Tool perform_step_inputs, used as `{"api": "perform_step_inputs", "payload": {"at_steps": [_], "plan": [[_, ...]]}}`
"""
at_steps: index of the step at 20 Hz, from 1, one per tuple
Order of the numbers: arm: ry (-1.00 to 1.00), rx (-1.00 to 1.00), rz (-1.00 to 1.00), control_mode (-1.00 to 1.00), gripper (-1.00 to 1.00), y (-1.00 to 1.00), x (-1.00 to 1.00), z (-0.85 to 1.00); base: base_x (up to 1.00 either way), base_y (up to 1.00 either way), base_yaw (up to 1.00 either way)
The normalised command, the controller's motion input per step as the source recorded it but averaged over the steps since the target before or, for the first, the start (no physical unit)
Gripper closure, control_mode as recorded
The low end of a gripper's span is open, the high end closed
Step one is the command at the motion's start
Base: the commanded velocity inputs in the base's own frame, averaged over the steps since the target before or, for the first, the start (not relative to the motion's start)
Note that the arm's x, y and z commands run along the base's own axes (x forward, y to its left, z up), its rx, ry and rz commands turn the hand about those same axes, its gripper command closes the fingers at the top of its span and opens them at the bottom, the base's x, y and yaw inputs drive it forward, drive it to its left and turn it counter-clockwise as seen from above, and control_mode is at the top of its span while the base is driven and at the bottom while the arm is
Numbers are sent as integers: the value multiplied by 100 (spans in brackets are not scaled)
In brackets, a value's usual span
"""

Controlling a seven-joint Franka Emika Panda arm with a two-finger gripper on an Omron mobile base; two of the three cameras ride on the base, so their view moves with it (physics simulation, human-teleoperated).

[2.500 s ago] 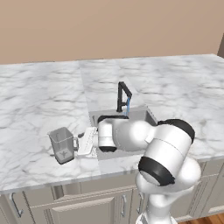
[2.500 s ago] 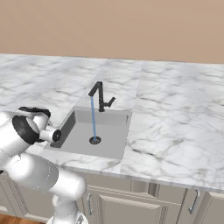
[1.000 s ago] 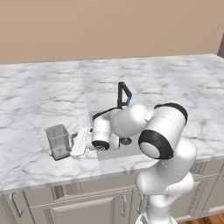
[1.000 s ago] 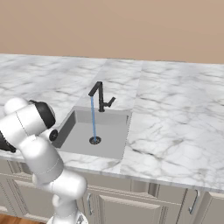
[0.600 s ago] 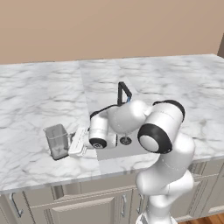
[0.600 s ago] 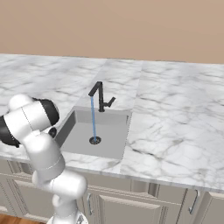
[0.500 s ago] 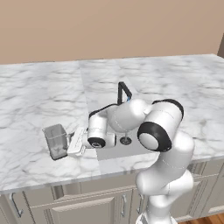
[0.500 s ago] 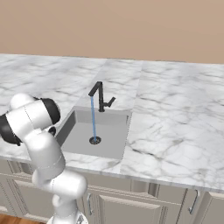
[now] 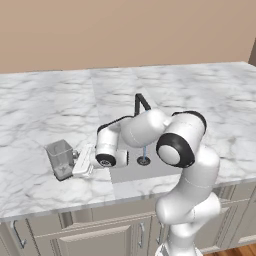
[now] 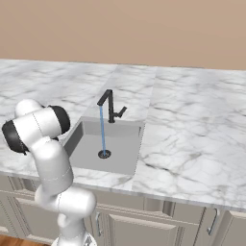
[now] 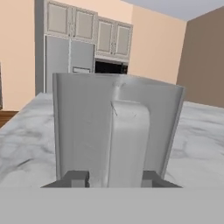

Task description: Turn on the sink faucet and place the jug under the water for a few seconds to fill it up.

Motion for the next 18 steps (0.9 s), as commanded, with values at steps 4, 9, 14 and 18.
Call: {"api": "perform_step_inputs", "payload": {"at_steps": [4,9,14,18], "plan": [[-3,1,0,-100,100,-9,-14,18,0,0,0],[-8,5,0,-100,100,-40,-42,68,0,0,0],[0,10,0,-100,100,-73,-18,87,0,0,0],[8,14,0,-100,100,-100,-1,71,0,0,0]]}}
